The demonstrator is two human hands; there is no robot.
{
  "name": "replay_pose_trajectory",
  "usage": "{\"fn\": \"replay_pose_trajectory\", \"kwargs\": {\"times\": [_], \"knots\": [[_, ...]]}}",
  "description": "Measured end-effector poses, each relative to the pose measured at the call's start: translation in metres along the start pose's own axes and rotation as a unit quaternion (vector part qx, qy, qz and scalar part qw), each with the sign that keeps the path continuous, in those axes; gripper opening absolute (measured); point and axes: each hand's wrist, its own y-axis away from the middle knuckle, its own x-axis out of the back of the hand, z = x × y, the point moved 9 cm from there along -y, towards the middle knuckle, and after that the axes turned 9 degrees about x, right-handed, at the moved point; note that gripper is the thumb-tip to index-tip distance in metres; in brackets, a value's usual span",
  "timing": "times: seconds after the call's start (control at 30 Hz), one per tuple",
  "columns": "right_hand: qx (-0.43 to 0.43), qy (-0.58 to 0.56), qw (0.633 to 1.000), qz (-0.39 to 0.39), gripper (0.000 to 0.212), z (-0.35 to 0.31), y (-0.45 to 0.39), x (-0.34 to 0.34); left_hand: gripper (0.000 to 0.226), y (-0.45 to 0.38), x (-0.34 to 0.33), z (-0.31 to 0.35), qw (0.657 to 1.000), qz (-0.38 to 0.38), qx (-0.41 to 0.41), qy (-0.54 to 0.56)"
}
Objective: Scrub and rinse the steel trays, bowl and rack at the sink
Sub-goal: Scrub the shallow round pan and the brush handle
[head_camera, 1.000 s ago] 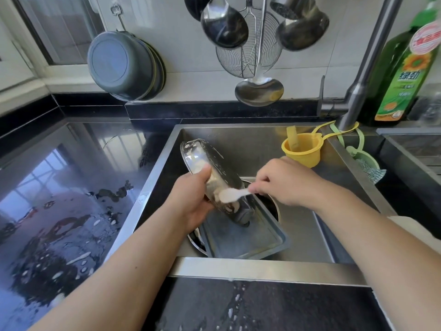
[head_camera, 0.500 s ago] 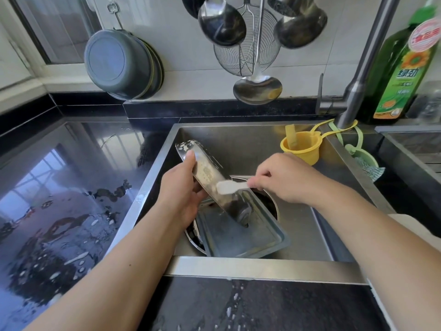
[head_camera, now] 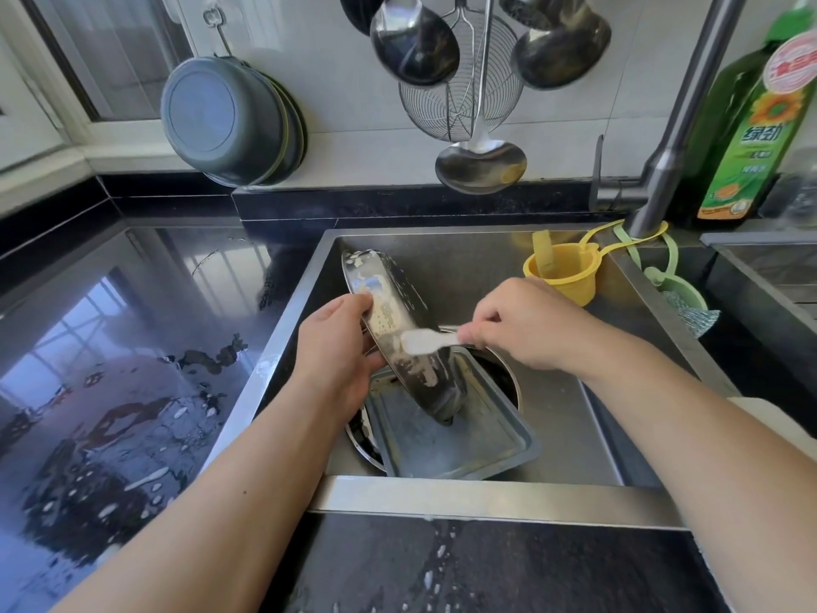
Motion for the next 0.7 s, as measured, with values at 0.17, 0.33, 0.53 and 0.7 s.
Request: {"fn": "replay_pose_trajectory", "kwargs": {"times": [0.17, 0.33, 0.53, 0.7], "knots": [[-0.024, 0.073, 0.994, -0.078, 0.042, 0.006, 0.011, -0.014, 0.020, -0.001, -0.004, -0.001, 0.999, -0.035, 0.007, 0.025], [0.025, 0.020, 0.998, 0.062, 0.046, -0.013, -0.002, 0.008, 0.030, 0.007, -0.023, -0.014, 0.994, -0.084, 0.038, -0.050], [-0.045, 0.081, 0.988, -0.120, 0.041, 0.014, 0.014, -0.023, 0.031, 0.001, -0.012, -0.005, 0.997, -0.069, 0.026, 0.003], [0.014, -0.002, 0.999, 0.042, 0.047, -0.010, 0.004, 0.006, 0.031, 0.006, -0.014, -0.001, 0.996, -0.085, 0.015, 0.027]]}}
